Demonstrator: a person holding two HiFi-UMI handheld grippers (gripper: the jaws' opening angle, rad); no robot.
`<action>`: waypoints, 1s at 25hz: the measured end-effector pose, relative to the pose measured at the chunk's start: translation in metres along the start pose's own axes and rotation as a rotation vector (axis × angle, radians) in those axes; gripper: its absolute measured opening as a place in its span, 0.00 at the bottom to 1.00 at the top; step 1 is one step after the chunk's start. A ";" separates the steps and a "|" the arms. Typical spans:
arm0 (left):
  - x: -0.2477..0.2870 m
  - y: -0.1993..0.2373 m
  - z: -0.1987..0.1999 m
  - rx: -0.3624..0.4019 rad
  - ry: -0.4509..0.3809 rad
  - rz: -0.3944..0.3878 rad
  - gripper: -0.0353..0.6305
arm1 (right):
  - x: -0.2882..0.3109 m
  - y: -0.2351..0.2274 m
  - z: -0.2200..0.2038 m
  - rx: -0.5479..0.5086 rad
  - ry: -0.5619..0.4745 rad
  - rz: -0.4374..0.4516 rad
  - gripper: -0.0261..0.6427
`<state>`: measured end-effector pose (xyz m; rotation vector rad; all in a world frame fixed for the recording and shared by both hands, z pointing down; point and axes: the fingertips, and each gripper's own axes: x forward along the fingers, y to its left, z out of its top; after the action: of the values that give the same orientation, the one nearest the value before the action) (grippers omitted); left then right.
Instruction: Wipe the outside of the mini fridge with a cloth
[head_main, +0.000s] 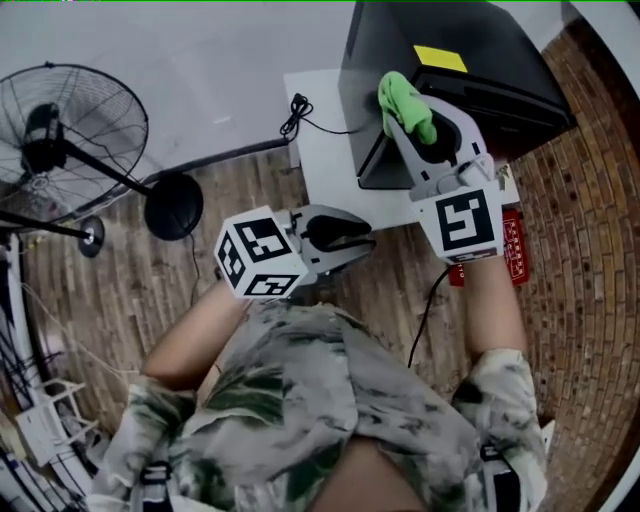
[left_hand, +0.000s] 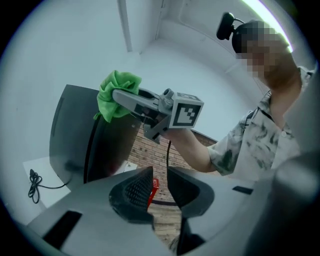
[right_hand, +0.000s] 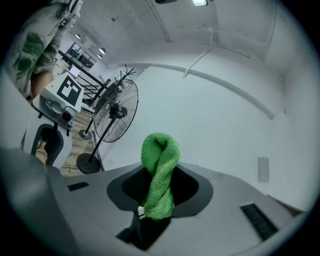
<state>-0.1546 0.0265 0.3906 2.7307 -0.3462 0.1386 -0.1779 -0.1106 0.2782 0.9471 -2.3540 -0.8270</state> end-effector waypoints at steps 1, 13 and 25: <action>-0.003 0.003 0.003 0.003 -0.001 -0.027 0.20 | 0.007 -0.004 0.004 -0.023 0.013 -0.019 0.22; -0.103 0.055 0.026 0.042 0.042 -0.272 0.20 | 0.105 -0.039 0.011 -0.309 0.381 -0.294 0.22; -0.159 0.084 0.010 0.000 0.111 -0.414 0.20 | 0.138 -0.020 -0.064 -0.394 0.744 -0.364 0.22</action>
<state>-0.3290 -0.0176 0.3890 2.7135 0.2514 0.1746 -0.2199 -0.2464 0.3367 1.2493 -1.3527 -0.8362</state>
